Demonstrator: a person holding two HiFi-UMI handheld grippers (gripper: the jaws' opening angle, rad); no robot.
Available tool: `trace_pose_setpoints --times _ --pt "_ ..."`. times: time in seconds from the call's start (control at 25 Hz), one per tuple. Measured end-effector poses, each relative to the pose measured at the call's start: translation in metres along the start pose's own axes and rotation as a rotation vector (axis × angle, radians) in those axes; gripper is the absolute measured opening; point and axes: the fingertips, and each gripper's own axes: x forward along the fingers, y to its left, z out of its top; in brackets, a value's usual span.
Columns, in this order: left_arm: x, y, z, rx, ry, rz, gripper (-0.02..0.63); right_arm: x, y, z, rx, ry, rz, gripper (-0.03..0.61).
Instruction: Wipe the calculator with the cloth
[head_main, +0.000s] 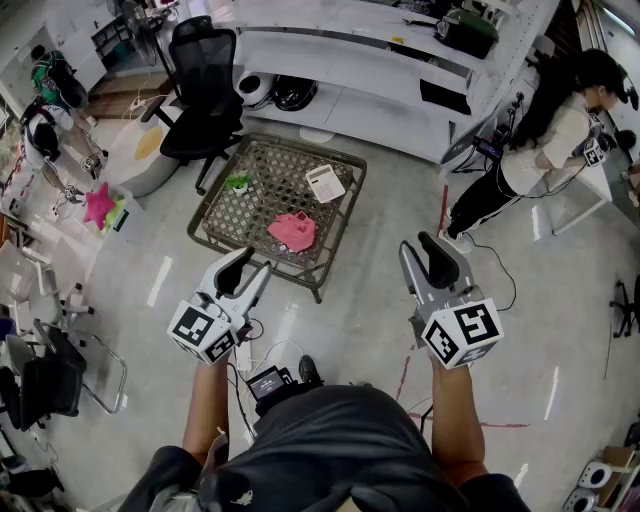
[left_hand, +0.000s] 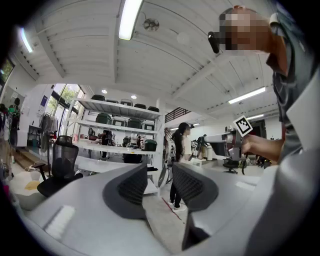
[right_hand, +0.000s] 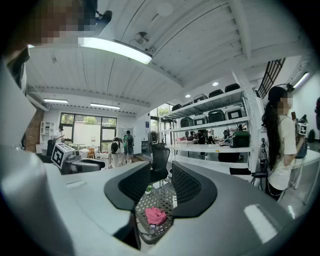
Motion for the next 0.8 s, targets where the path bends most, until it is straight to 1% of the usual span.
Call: trace_pose_setpoints --times 0.36,0.6,0.8 --pt "0.003 0.019 -0.004 -0.013 -0.004 -0.028 0.167 0.015 0.008 -0.003 -0.006 0.008 -0.02 0.117" --pt "-0.003 0.035 -0.012 -0.024 -0.013 -0.048 0.167 0.026 0.021 -0.007 -0.013 0.018 -0.03 0.117" --pt "-0.012 0.052 -0.011 -0.048 -0.03 -0.045 0.167 0.035 0.035 0.002 0.019 0.003 -0.036 0.117"
